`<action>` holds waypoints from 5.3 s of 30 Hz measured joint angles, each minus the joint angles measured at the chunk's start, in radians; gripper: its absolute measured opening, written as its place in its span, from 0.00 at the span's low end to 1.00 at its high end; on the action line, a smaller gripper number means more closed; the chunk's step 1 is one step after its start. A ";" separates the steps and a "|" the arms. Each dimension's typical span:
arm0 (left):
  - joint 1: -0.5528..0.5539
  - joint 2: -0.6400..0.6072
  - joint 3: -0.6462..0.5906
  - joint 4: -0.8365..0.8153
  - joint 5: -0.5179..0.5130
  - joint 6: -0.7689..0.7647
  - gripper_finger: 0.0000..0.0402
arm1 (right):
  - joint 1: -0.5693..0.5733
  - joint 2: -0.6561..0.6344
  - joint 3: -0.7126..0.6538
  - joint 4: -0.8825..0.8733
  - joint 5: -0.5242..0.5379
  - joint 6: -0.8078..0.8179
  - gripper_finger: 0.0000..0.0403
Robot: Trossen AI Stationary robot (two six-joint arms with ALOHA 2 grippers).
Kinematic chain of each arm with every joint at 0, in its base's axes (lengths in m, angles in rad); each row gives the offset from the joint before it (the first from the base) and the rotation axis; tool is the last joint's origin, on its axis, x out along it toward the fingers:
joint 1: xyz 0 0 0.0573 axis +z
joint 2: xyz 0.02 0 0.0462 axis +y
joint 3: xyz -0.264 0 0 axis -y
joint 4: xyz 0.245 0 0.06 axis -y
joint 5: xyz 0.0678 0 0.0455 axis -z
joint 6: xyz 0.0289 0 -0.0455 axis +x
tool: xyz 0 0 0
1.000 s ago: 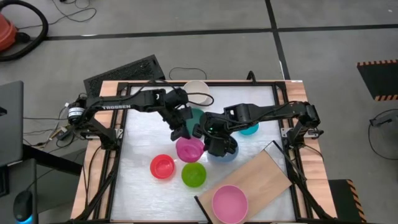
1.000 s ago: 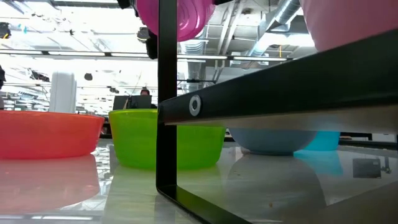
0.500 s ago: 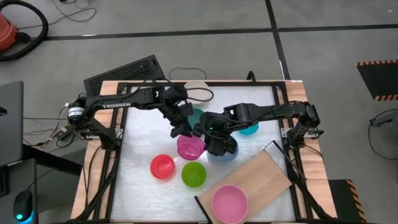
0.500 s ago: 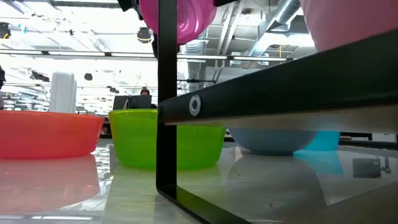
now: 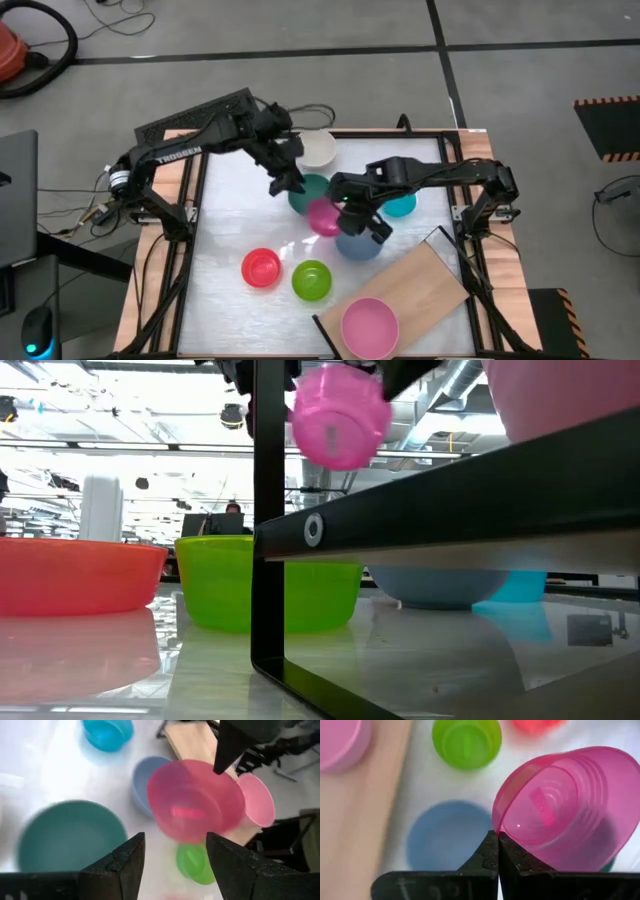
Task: Place and stack bowls onto a shelf
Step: Put the pink bowl on the shelf, then stack the light blue bowl on top of the light pink bowl on the shelf
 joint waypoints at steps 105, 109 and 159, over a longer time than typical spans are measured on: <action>-0.356 0.443 0.241 -0.096 -0.180 0.870 0.48 | 0.933 -0.149 -0.534 0.156 0.324 1.703 0.50; -0.367 0.480 0.241 -0.008 -0.164 0.922 0.48 | 0.932 -0.149 -0.534 0.163 0.326 1.703 0.50; -0.398 0.530 0.253 -0.020 -0.389 0.939 0.00 | 0.626 -0.472 -0.534 0.109 0.536 1.184 0.50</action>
